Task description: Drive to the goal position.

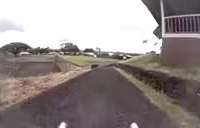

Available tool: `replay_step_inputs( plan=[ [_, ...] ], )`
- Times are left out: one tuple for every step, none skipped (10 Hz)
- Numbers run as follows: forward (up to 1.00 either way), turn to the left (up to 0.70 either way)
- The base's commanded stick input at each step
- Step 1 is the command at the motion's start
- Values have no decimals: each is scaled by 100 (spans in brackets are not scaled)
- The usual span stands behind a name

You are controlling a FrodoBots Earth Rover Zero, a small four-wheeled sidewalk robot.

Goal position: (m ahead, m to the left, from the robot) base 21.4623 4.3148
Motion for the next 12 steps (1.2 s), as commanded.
replay_step_inputs(
  plan=[
    [85, 0],
    [85, 0],
    [85, 0],
    [85, 13],
    [85, 27],
    [85, 11],
    [85, 0],
    [85, 0],
    [85, 0],
    [85, 0],
    [85, 0],
    [85, 0]
  ],
)
